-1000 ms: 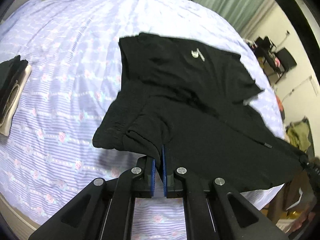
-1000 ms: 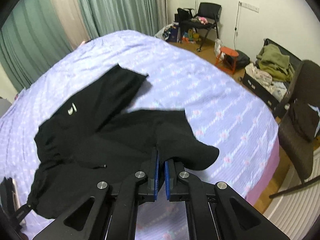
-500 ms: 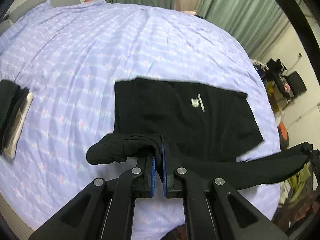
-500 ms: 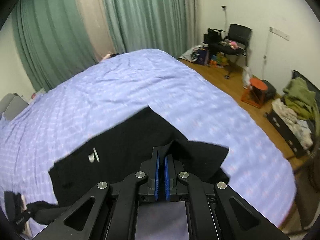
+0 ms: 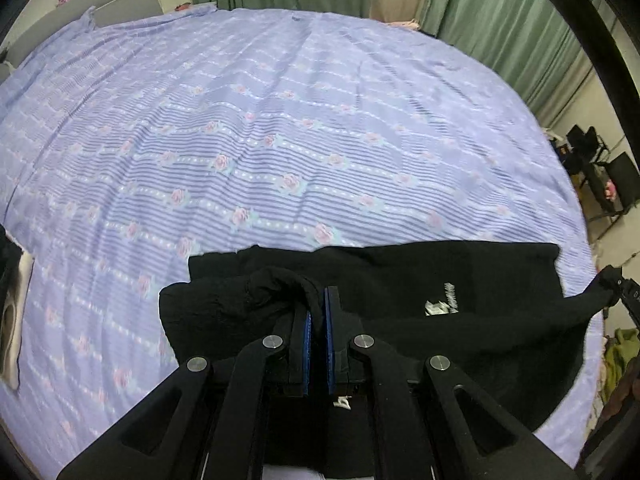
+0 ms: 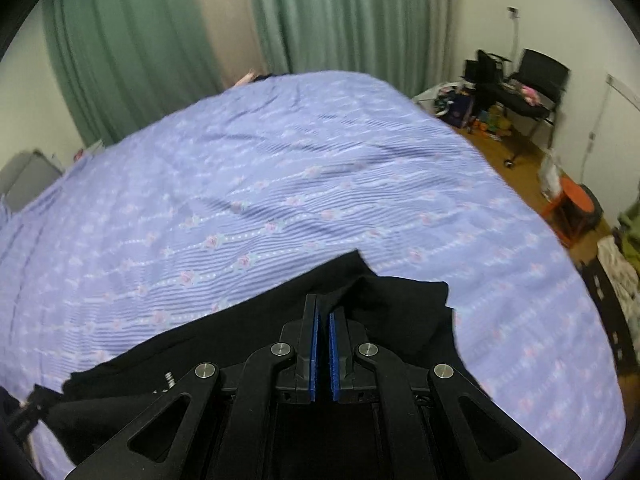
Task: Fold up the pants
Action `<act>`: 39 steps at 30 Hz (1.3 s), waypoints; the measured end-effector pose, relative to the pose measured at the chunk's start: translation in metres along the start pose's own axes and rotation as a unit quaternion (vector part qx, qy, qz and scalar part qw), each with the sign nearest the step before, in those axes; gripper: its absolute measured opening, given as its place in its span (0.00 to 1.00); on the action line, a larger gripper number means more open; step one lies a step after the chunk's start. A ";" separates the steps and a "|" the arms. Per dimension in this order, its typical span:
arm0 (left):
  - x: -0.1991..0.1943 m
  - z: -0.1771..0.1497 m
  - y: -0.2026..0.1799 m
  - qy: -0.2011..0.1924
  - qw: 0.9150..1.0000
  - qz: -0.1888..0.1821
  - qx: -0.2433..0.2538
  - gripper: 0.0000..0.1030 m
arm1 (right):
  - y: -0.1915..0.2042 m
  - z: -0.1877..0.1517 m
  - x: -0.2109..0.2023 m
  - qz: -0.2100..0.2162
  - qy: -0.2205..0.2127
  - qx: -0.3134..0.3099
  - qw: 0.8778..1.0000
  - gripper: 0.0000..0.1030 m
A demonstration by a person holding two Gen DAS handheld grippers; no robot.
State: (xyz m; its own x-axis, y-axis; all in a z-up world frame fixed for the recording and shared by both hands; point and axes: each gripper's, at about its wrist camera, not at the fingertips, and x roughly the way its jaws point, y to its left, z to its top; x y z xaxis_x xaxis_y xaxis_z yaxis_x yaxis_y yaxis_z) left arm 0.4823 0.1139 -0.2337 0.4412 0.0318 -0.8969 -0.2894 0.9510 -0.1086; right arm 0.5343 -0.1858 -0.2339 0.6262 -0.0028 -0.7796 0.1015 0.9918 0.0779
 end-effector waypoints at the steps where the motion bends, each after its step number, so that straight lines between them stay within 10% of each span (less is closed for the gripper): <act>1: 0.007 0.002 0.000 0.005 1.000 0.002 0.001 0.12 | 0.006 0.002 0.015 -0.004 0.005 -0.009 1.000 0.04; 3: 0.023 0.006 0.001 0.022 1.000 0.014 0.005 0.21 | 0.010 0.004 0.036 -0.003 0.017 -0.016 1.000 0.05; 5: 0.029 0.010 0.002 0.030 0.999 0.032 0.010 0.51 | 0.014 0.006 0.053 0.008 0.033 -0.024 0.999 0.06; 9: 0.003 0.016 0.002 -0.020 0.998 0.048 0.030 0.85 | 0.021 0.006 0.045 0.000 0.009 -0.023 1.000 0.78; 14: -0.028 0.025 -0.013 -0.087 0.989 0.028 0.119 0.93 | 0.021 0.004 -0.016 0.003 -0.061 -0.035 0.998 0.78; 20: 0.000 0.030 -0.084 -0.053 0.935 -0.086 0.340 0.93 | -0.017 -0.020 -0.050 -0.047 -0.070 -0.065 0.994 0.81; 26: 0.053 0.008 -0.170 0.003 0.876 -0.138 0.462 0.91 | -0.070 -0.051 -0.030 -0.063 0.001 0.009 0.998 0.80; 29: 0.070 -0.002 -0.199 0.004 0.864 -0.131 0.487 0.84 | -0.088 -0.065 -0.023 -0.069 0.010 0.042 0.997 0.80; 32: 0.083 -0.004 -0.215 0.011 0.859 -0.132 0.494 0.78 | -0.097 -0.072 -0.014 -0.070 0.021 0.051 0.996 0.80; 36: 0.106 0.001 -0.220 0.033 0.865 -0.120 0.486 0.08 | -0.099 -0.068 -0.005 -0.064 0.016 0.031 0.997 0.80; 39: 0.113 0.016 -0.211 0.036 0.884 -0.136 0.446 0.08 | -0.093 -0.055 0.002 -0.040 0.000 0.012 0.999 0.73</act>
State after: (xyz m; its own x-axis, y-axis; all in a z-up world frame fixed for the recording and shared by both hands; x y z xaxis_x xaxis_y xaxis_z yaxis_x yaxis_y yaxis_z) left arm 0.6070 -0.0785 -0.3052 0.3270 -0.2239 -0.9181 0.6178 0.7859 0.0284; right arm 0.4837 -0.2714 -0.2771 0.6149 -0.0819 -0.7843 0.1692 0.9851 0.0297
